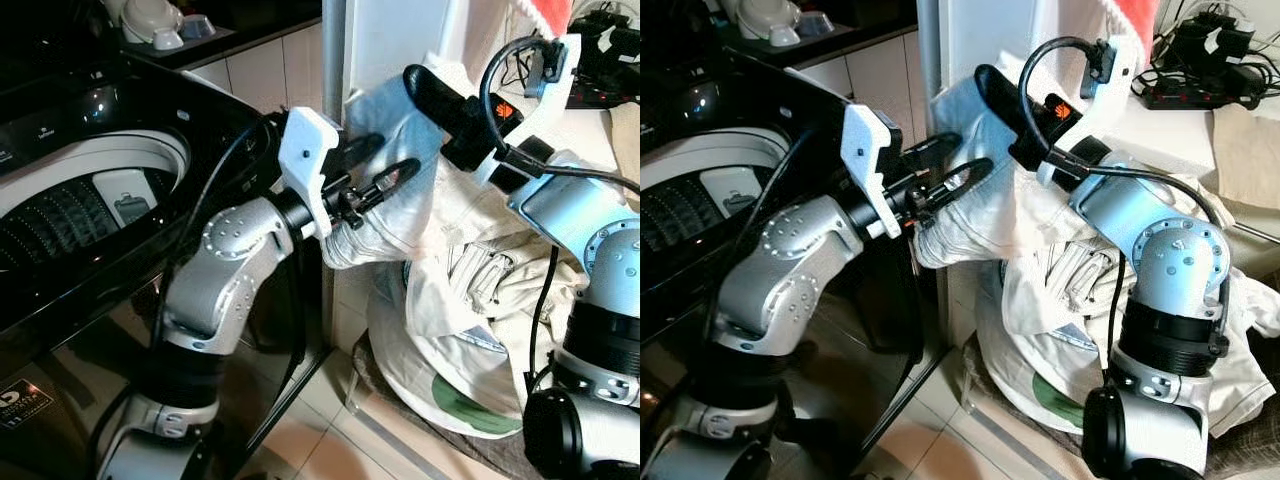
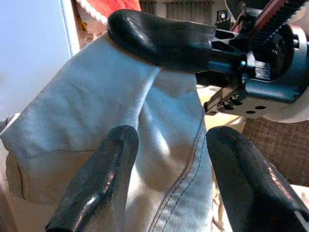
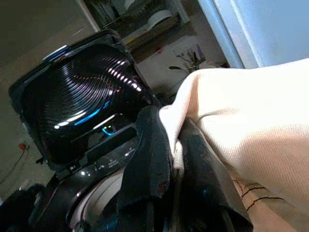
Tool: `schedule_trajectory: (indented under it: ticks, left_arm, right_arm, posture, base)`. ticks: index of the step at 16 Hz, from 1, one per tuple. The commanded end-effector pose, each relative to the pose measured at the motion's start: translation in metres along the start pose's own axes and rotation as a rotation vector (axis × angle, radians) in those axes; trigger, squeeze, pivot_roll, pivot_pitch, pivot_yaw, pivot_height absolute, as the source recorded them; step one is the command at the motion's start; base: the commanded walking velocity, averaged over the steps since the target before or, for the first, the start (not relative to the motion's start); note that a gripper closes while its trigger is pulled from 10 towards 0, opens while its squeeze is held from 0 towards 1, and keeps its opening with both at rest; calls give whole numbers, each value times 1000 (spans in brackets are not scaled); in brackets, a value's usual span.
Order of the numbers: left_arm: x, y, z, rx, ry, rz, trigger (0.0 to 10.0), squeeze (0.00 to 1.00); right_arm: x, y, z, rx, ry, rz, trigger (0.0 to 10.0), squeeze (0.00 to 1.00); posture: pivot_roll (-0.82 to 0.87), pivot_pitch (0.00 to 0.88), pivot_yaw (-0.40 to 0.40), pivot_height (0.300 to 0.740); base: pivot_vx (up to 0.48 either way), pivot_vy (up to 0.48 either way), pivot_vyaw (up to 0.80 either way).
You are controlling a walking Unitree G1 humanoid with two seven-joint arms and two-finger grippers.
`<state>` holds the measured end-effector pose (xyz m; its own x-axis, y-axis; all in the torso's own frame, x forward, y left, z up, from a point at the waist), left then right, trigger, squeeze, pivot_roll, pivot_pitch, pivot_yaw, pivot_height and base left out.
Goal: Clothes washing
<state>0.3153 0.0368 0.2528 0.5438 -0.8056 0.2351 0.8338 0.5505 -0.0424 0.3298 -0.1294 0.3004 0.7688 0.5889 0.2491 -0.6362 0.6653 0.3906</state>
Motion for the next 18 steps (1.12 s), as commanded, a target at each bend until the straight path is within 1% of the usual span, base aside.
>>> schedule_trajectory:
  ticks: [1, 3, 4, 5, 6, 7, 8, 9, 10, 12, 14, 16, 17, 18]
  left_arm:
    - [1, -3, -4, -10, 9, -4, 10000, 0]
    - [3, 1, -10, 35, 27, 43, 10000, 0]
    - [5, 5, -15, 102, 52, 82, 10000, 0]
    - [5, 7, -17, 127, 61, 97, 10000, 0]
    - [6, 10, -18, 122, 53, 123, 10000, 0]
    - [7, 14, -21, 139, 65, 145, 10000, 0]
    - [7, 16, -22, 160, 73, 157, 10000, 0]
    - [6, 19, -24, 208, 89, 177, 10000, 0]
    - [6, 20, -25, 220, 94, 183, 10000, 0]
    - [5, 27, -27, 218, 94, 231, 10000, 0]
    - [4, 30, -28, 205, 92, 249, 10000, 0]
    - [2, 32, -26, 166, 61, 264, 10000, 0]
    - [3, 29, -22, 123, 24, 230, 10000, 0]
    - [4, 22, -20, 83, 0, 174, 6980, 0]
  right_arm:
    - [2, 11, 10, 12, -41, 52, 0, 0]
    - [3, 18, 10, 22, -29, 78, 0, 0]
    - [3, 22, 9, 34, -28, 96, 0, 0]
    - [3, 24, 9, 39, -28, 103, 0, 0]
    - [3, 28, 8, 44, -26, 119, 0, 0]
    - [3, 35, 7, 46, -17, 154, 0, 0]
    - [2, 37, 7, 47, -15, 165, 0, 0]
    - [2, 40, 7, 53, -15, 182, 0, 0]
    - [2, 41, 7, 55, -16, 187, 0, 0]
    - [1, 43, 8, 67, -18, 194, 0, 0]
    - [0, 44, 9, 74, -18, 198, 0, 0]
    - [0, 44, 9, 79, -17, 200, 0, 0]
    - [-2, 42, 9, 90, -20, 196, 0, 0]
    - [-3, 41, 8, 97, -20, 192, 0, 0]
  posture:
    - [-47, 0, 27, 740]
    - [-52, 0, 29, 740]
    - [-52, 0, 29, 740]
    - [-52, 0, 29, 740]
    - [-55, 0, 31, 740]
    - [-59, 0, 35, 740]
    - [-60, 0, 36, 740]
    - [-59, 0, 37, 740]
    - [-59, 0, 37, 740]
    - [-59, 0, 35, 740]
    - [-59, 0, 35, 740]
    - [-52, 0, 33, 740]
    - [-51, 0, 34, 740]
    - [-51, 0, 34, 740]
  base:
    - [0, 0, 0]
    - [0, 0, 0]
    - [0, 0, 0]
    - [0, 0, 0]
    - [0, 0, 0]
    - [0, 0, 0]
    - [0, 0, 0]
    - [0, 0, 0]
    - [0, 0, 0]
    - [0, 0, 0]
    - [0, 0, 0]
    - [0, 0, 0]
    - [0, 0, 0]
    - [0, 0, 0]
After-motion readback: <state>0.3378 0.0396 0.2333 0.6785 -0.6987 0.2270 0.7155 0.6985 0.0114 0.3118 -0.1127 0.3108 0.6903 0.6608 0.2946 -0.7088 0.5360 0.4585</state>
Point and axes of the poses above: a point about 5 cm out from each wrist's last joint towards the gripper, its own x axis pointing out of the wrist towards the gripper, its own z axis along the axis of the wrist's last joint, y = z × x, the point moved 2 cm from there along x, pointing out of the wrist towards the gripper, and after that the axes turned 8 degrees about -x, right-handed, at the moved point
